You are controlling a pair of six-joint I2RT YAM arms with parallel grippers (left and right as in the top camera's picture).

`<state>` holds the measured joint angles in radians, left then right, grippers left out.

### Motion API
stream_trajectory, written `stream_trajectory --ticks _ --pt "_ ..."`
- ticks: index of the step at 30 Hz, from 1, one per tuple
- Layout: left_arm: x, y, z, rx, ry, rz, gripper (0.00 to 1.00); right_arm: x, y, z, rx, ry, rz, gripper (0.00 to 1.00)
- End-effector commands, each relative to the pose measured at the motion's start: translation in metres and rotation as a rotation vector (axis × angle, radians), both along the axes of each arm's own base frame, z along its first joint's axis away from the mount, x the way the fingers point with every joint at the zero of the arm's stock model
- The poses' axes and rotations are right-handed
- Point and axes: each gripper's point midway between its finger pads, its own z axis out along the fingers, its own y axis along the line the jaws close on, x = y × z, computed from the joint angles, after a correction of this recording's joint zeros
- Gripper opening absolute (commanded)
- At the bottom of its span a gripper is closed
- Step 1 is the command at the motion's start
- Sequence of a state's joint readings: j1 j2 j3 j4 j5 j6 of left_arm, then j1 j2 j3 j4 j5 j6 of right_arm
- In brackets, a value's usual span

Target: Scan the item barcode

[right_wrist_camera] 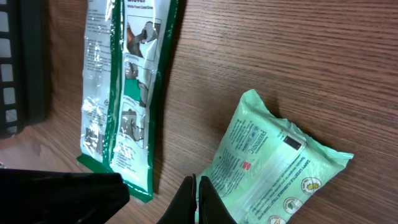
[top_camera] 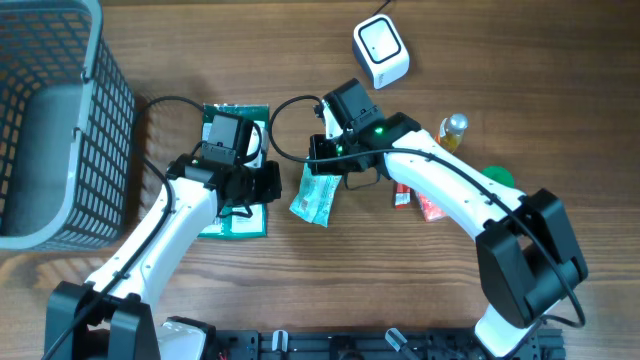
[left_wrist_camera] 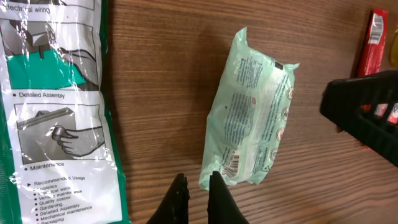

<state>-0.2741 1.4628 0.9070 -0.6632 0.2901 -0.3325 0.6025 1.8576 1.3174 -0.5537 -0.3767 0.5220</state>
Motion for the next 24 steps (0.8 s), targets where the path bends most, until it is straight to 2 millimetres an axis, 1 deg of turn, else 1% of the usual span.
stream_trajectory --ticks 1,6,7,11,13,17,19,20,22,24 --pt "-0.001 -0.004 -0.005 -0.018 0.020 0.011 0.04 -0.002 0.001 -0.019 -0.018 0.031 0.010 0.04" --pt "0.001 -0.005 -0.010 -0.018 0.033 0.022 0.04 -0.003 0.000 -0.030 -0.033 0.053 0.010 0.04" --pt "0.001 -0.005 -0.015 -0.017 0.050 0.031 0.04 -0.003 0.000 -0.034 -0.039 0.061 0.009 0.04" --pt "0.000 -0.012 -0.024 -0.026 0.072 0.012 0.04 -0.005 -0.001 -0.036 -0.045 0.069 0.010 0.04" --pt "-0.001 -0.016 -0.025 -0.029 0.070 0.000 0.04 -0.007 -0.003 -0.037 -0.053 0.081 0.010 0.04" --pt "0.000 -0.026 -0.016 -0.084 0.060 -0.023 0.04 -0.008 -0.010 -0.039 -0.066 0.101 -0.001 0.04" --pt "0.002 -0.037 -0.005 -0.155 0.036 -0.048 0.04 -0.008 -0.016 -0.040 -0.076 0.121 -0.021 0.04" --pt "0.003 -0.040 -0.002 -0.169 0.028 -0.053 0.04 -0.008 -0.018 -0.041 -0.079 0.127 -0.026 0.04" --pt "0.003 -0.046 0.002 -0.204 0.023 -0.067 0.04 -0.008 -0.024 -0.043 -0.100 0.134 -0.041 0.04" --pt "0.002 -0.047 0.001 -0.210 0.029 -0.072 0.04 -0.007 -0.030 -0.046 -0.131 0.137 -0.064 0.04"
